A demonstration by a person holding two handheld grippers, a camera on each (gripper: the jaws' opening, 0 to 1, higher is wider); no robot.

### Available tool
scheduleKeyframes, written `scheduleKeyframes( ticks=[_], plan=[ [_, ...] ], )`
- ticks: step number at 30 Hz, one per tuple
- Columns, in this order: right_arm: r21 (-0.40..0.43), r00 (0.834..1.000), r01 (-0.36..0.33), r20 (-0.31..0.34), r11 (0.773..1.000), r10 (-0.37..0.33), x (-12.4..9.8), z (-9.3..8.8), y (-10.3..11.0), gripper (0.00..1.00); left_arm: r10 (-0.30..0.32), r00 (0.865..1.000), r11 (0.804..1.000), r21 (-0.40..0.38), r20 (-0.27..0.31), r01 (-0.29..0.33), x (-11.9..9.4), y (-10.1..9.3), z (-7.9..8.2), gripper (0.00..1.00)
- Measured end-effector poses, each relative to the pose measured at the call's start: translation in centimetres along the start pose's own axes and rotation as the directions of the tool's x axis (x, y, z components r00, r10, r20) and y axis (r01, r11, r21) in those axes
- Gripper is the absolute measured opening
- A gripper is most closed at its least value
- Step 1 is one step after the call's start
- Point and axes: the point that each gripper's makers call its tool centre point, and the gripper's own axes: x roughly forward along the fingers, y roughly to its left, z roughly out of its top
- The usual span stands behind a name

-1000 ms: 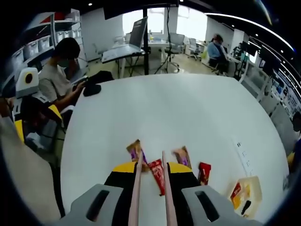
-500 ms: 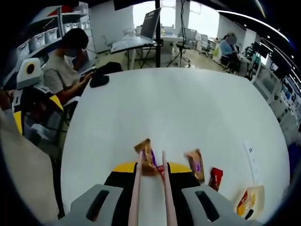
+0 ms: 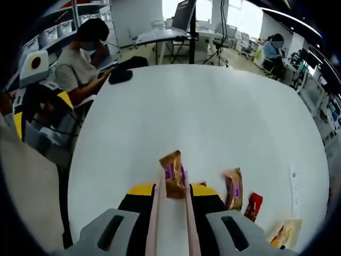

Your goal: Place the target food into the container with the food tongs after gripping and lifting it, then release it inside without dropping or visibly crushing the food.

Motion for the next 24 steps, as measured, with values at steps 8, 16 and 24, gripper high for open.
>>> scheduleKeyframes(
  ticks=[8,16,24],
  plan=[
    [-0.127,0.998,0.002,-0.062,0.992,-0.01,0.9,-0.3,0.4,0.23,0.003,1.0,1.0,-0.01,0.002,-0.003,0.1,0.0,-0.1,0.61],
    [-0.164,0.996,0.008,-0.092,0.986,-0.023,1.4,-0.5,-0.2,0.24,0.013,1.0,1.0,-0.017,0.001,-0.013,-0.2,0.3,-0.4,0.61],
    [-0.135,0.995,0.0,-0.103,0.991,-0.014,2.2,-0.8,-0.3,0.24,0.021,1.0,0.999,-0.026,0.003,-0.021,-0.3,0.6,-0.5,0.61]
  ],
)
